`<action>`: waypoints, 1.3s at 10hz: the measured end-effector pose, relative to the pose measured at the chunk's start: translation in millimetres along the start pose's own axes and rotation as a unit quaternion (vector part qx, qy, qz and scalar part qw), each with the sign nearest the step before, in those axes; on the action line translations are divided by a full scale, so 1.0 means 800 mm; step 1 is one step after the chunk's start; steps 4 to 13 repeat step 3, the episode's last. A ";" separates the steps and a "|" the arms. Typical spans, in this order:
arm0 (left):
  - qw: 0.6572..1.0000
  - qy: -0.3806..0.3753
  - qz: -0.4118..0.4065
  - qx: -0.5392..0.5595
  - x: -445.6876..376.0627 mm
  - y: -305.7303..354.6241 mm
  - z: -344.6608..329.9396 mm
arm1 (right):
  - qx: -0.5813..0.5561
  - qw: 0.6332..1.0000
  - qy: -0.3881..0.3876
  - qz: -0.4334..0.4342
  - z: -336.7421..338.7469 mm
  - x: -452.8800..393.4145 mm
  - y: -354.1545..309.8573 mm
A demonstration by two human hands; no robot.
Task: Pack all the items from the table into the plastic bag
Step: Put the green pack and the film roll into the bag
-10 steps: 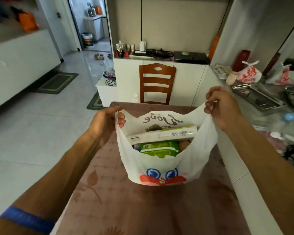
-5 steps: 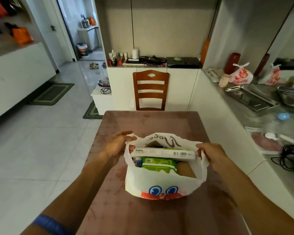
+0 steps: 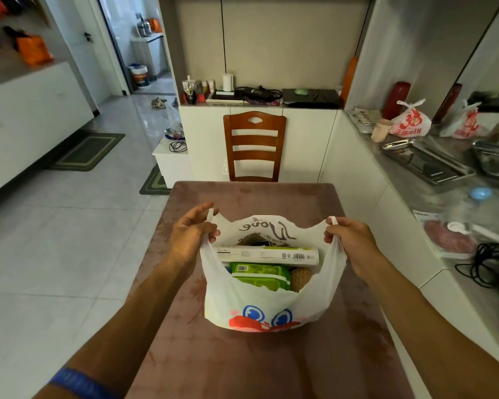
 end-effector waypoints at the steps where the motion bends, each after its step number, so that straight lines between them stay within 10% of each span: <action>1: 1.000 -0.026 0.011 -0.001 0.007 0.003 -0.003 | 0.007 1.000 0.021 -0.019 0.006 0.002 0.008; 13: 0.994 -0.038 -0.008 -0.100 0.024 0.021 -0.005 | 0.053 0.995 0.088 0.004 0.026 0.057 0.006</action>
Point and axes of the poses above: each hand's wrist, its own x-axis away from the middle knuckle, its own z-axis out of the back of the hand, y = z × x, the point moved 4 cm from there along -x, towards the middle knuckle, and after that the axes turned 12 degrees about -z, right-handed, at the moved point
